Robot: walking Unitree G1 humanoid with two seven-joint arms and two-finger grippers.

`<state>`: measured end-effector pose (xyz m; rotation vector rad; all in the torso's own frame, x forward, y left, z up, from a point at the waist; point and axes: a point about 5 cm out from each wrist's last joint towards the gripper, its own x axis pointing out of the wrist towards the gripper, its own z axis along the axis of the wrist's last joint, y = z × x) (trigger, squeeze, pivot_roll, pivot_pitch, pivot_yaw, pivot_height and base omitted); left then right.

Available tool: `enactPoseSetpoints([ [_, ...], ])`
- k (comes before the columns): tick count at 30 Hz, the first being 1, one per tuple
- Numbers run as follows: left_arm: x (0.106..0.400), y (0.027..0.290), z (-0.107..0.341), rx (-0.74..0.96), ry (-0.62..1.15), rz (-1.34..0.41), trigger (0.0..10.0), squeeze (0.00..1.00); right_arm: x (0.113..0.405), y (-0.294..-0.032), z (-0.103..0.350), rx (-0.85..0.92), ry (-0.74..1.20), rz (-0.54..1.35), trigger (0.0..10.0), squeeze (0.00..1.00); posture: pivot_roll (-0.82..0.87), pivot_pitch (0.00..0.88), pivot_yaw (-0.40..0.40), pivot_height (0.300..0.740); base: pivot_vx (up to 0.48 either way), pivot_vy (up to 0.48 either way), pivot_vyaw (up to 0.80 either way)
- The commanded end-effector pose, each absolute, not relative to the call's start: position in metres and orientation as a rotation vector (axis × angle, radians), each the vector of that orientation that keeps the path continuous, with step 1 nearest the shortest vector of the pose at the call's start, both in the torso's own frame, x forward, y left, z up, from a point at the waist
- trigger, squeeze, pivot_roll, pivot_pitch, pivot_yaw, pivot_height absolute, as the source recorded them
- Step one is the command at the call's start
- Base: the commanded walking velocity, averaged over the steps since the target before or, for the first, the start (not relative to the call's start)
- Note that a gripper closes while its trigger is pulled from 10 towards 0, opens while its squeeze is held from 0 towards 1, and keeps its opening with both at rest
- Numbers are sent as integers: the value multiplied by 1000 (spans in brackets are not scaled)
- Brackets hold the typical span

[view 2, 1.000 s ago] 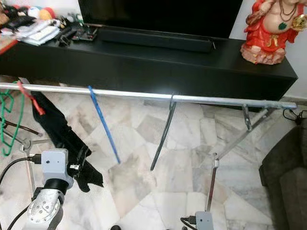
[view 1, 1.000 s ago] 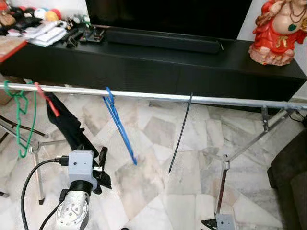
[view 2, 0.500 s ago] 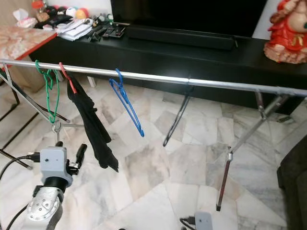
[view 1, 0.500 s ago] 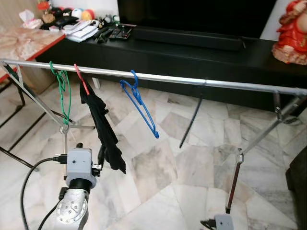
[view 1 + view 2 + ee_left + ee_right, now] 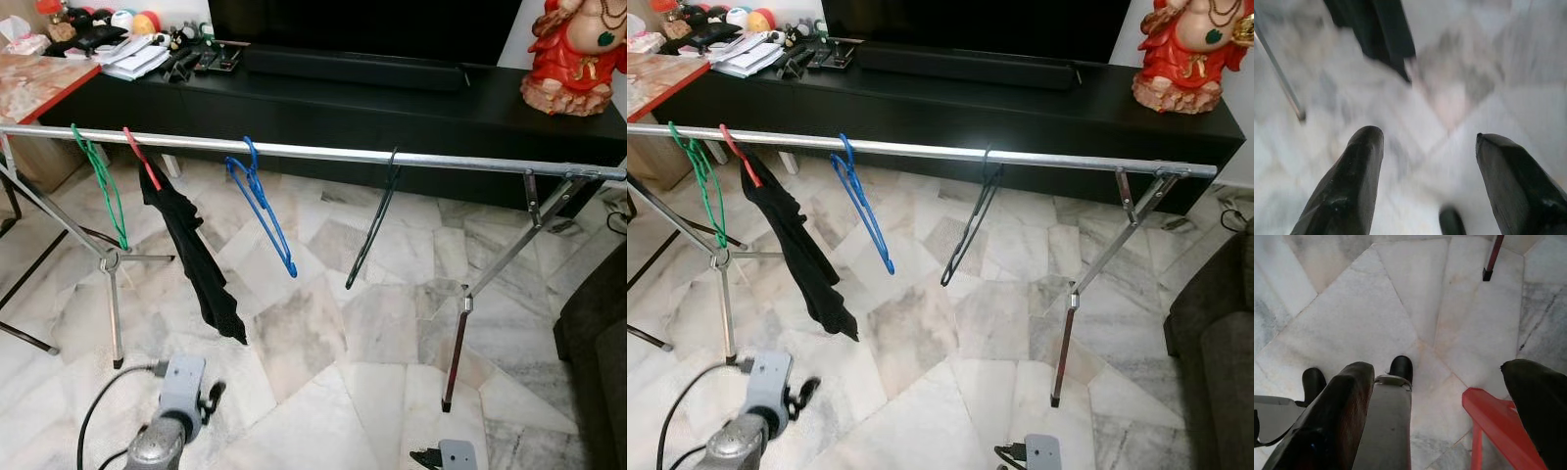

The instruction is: Hang hanger

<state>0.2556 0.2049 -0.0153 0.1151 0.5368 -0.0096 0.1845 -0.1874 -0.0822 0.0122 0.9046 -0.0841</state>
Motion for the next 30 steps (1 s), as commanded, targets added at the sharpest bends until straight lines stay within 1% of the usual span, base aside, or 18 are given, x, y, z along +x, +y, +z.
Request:
enactPoseSetpoints([
  [1,240,212,-32,128,630,10,10000,0,179,-188,-85,26,922,-101,10000,0,-54,176,8,740,0,0,0],
  [2,224,219,-47,139,723,34,10000,0,179,-188,-85,28,922,-104,10000,0,-57,175,7,740,0,0,0],
  [6,195,229,-67,149,864,81,10000,0,178,-189,-85,25,928,-111,10000,0,-63,174,8,740,0,0,0],
  [7,179,235,-75,153,924,128,10000,0,178,-189,-85,10,933,-107,10000,0,-75,174,11,740,0,0,-800],
  [8,174,237,-77,139,934,153,10000,0,178,-189,-86,16,934,-108,10000,0,-80,174,13,740,0,0,-800],
  [9,174,237,-77,139,934,153,10000,0,178,-189,-86,16,934,-108,10000,0,-80,174,13,740,0,0,-800],
  [11,171,235,-78,85,908,193,10000,0,177,-188,-86,42,929,-110,10000,0,-83,179,12,740,0,0,-800],
  [15,168,234,-80,90,924,202,10000,0,177,-188,-86,34,942,-107,10000,0,-72,180,8,740,0,0,-800],
  [18,170,234,-80,86,923,209,10000,0,177,-187,-86,39,937,-104,10000,0,-79,178,13,740,0,427,-800],
  [21,176,233,-77,86,903,197,10000,0,177,-186,-86,41,936,-108,10000,0,-83,175,19,740,0,406,-800],
  [28,190,227,-72,89,863,170,10000,0,177,-186,-86,43,941,-101,10000,0,-80,166,16,740,0,0,-800],
  [30,189,226,-72,89,866,170,10000,0,177,-186,-87,42,943,-98,10000,0,-79,166,15,740,0,0,-800],
])
